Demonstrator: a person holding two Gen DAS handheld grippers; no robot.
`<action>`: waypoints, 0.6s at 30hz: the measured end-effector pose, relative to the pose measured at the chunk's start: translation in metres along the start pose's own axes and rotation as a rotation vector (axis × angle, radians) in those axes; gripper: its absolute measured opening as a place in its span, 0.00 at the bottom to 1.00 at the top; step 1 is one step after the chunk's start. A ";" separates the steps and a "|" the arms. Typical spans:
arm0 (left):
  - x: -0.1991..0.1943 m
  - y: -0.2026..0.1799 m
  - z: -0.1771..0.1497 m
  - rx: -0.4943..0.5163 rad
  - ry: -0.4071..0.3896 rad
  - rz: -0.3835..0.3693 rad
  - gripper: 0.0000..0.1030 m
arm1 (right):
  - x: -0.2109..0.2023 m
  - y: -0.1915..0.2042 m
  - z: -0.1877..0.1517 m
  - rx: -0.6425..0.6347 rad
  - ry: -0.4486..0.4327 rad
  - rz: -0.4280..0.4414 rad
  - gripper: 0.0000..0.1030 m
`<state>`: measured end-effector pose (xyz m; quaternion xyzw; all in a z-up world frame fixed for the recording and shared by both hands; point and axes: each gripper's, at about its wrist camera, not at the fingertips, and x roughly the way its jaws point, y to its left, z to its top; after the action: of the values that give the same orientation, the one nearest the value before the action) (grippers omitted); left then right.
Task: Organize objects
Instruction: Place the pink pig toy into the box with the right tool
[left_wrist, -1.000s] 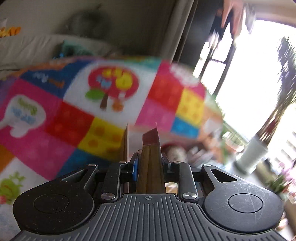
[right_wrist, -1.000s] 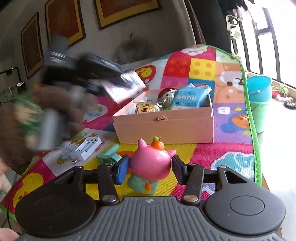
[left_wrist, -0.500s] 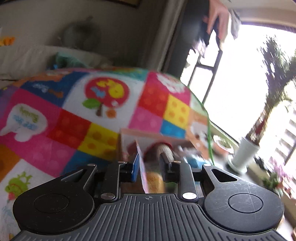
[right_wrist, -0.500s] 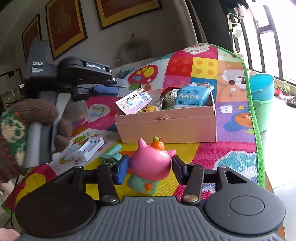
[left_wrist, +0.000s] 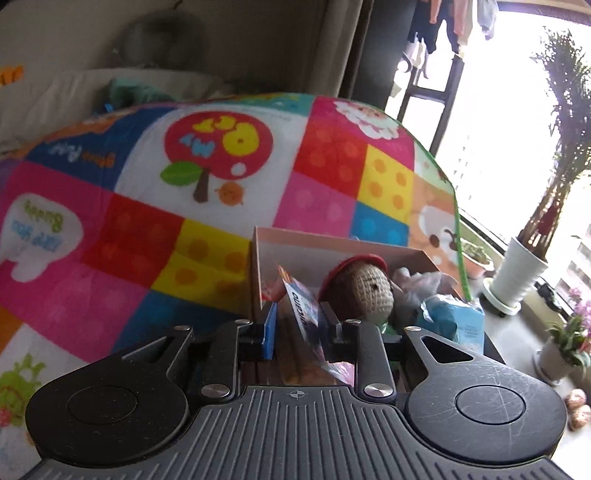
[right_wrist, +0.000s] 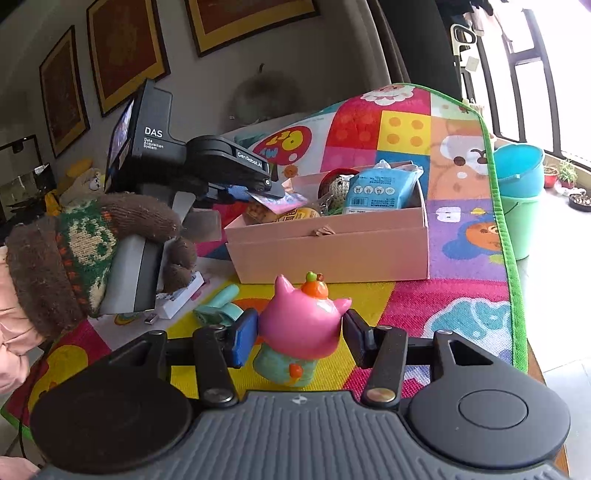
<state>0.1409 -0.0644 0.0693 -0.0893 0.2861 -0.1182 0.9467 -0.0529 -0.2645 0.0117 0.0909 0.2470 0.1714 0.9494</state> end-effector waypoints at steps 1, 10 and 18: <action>-0.002 -0.001 -0.001 0.016 0.001 -0.003 0.26 | 0.001 0.000 0.000 0.000 0.004 -0.001 0.49; -0.099 0.022 -0.038 -0.041 -0.140 -0.151 0.25 | 0.011 -0.002 0.004 0.003 0.081 0.000 0.49; -0.156 0.089 -0.098 -0.095 -0.143 -0.115 0.25 | 0.007 0.004 0.068 -0.023 0.124 0.021 0.45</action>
<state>-0.0256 0.0535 0.0491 -0.1585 0.2176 -0.1519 0.9510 -0.0144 -0.2638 0.0684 0.0718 0.3026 0.1894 0.9314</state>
